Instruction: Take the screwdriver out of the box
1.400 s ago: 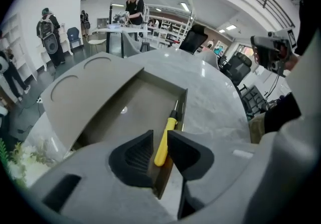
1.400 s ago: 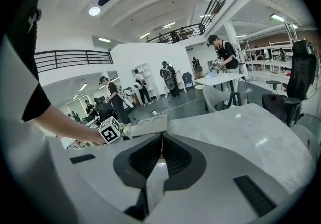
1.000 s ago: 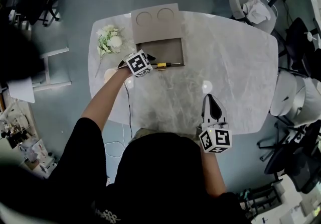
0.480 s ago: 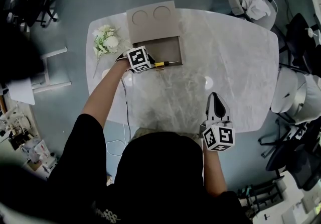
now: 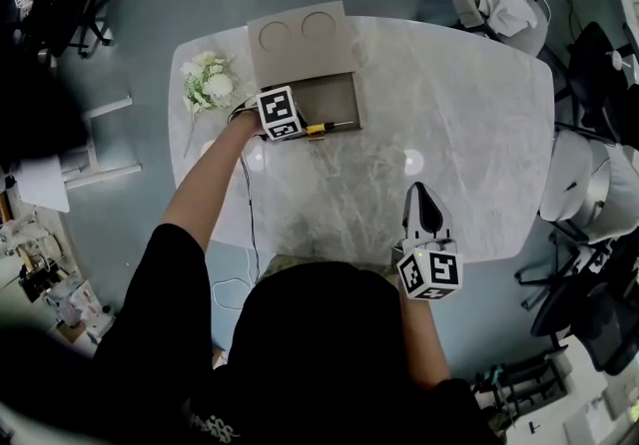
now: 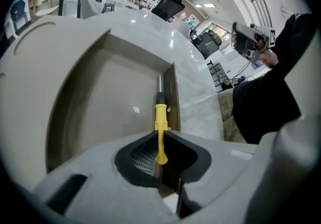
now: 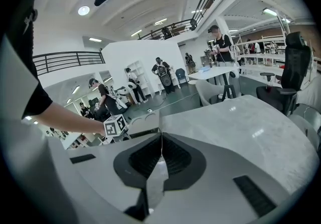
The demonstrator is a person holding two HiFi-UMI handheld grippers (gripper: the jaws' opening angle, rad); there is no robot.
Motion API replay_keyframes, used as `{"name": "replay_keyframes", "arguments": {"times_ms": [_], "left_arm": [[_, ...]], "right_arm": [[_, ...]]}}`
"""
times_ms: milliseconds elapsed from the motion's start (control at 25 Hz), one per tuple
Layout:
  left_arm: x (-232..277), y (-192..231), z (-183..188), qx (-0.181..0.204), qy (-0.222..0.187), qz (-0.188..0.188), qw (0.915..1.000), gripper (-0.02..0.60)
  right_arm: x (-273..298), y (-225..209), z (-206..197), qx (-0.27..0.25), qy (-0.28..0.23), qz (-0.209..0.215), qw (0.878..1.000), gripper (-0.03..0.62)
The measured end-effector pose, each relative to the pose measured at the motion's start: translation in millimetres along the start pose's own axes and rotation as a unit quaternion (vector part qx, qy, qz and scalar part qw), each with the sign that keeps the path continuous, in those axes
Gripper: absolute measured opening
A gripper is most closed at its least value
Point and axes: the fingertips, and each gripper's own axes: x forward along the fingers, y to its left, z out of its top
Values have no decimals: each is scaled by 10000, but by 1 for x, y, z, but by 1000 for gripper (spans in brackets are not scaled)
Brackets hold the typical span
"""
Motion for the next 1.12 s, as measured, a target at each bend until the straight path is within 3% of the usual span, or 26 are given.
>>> {"name": "replay_keyframes", "arguments": {"times_ms": [400, 640, 960, 1120], "left_arm": [[-2, 1, 2, 24, -166, 171, 9997, 38], [-8, 7, 3, 111, -170, 486, 9986, 39], [-6, 6, 4, 248, -182, 557, 9980, 44], [0, 4, 3, 296, -78, 546, 9980, 86]], "right_arm": [[1, -5, 3, 1, -42, -64, 10000, 12], [0, -2, 3, -12, -50, -23, 10000, 12], [-2, -3, 1, 27, -67, -27, 10000, 12], [-2, -5, 1, 57, -70, -47, 9999, 12]]}}
